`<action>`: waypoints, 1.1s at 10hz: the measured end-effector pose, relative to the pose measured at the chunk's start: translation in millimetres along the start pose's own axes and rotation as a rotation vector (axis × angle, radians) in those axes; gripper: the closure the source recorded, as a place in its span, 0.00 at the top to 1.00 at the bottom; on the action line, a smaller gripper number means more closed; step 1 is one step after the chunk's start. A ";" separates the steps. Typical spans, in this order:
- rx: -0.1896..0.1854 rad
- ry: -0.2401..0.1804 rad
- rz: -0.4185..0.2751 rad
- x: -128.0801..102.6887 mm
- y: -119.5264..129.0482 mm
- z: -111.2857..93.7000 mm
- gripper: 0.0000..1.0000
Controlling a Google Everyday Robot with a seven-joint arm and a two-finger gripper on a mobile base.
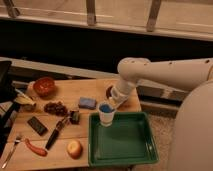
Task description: Stack cups into tray
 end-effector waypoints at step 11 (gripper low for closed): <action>-0.037 0.006 0.101 41.7 -37.0 73.3 0.44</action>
